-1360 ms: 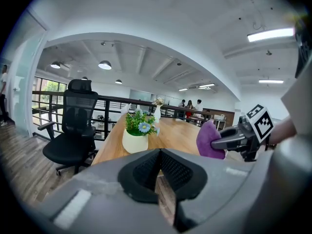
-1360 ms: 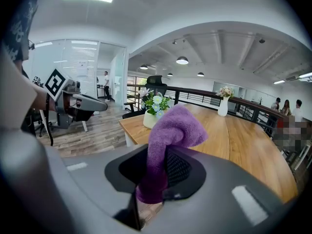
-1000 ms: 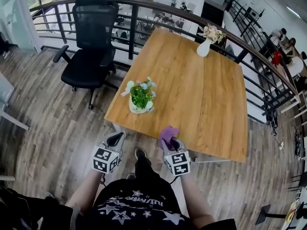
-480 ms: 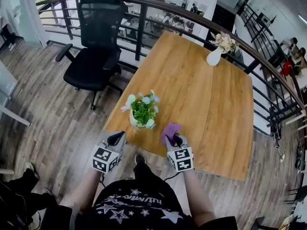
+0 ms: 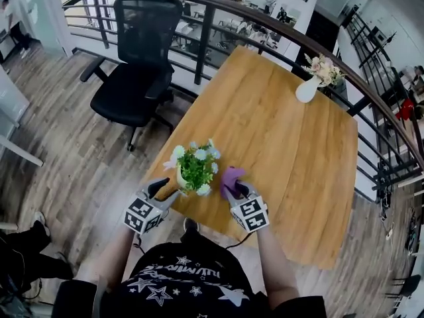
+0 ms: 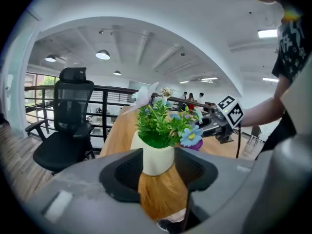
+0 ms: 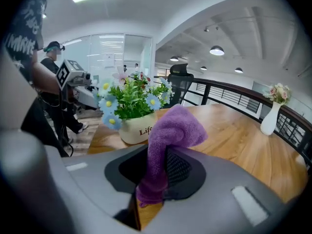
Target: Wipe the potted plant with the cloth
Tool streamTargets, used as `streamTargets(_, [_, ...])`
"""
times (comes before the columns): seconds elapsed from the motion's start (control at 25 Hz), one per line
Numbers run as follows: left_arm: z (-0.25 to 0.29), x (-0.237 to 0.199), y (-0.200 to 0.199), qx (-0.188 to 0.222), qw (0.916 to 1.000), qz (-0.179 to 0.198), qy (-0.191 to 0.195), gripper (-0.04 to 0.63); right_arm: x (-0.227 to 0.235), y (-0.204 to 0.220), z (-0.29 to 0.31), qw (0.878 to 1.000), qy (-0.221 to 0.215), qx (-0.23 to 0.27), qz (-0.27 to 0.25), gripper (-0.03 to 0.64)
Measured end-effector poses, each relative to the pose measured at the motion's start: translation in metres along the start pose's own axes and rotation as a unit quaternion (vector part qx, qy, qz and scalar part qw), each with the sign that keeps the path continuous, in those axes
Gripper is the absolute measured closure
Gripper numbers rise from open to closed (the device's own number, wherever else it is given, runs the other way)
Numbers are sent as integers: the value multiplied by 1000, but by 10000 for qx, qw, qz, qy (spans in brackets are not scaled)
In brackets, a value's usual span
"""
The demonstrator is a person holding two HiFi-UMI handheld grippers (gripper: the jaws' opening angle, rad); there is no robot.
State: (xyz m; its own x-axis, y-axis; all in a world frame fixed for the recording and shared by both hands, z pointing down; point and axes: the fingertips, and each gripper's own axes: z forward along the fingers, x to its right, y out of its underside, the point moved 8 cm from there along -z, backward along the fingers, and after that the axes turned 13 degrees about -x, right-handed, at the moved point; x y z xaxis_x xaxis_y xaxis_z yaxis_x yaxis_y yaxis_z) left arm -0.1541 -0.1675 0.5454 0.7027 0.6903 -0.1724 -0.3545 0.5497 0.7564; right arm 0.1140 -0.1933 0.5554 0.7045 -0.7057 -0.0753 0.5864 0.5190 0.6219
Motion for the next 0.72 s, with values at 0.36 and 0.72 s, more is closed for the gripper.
streamTargets(0.36, [34,-12,-6,-514,9969,572,191,180,24,-22,33,9968,-587,-45,-532,533])
streamTargets(0.72, [55,-28,-18,-883,9885,1044,643,115,29,-42,70,9836,-1279,-244,-1247,532])
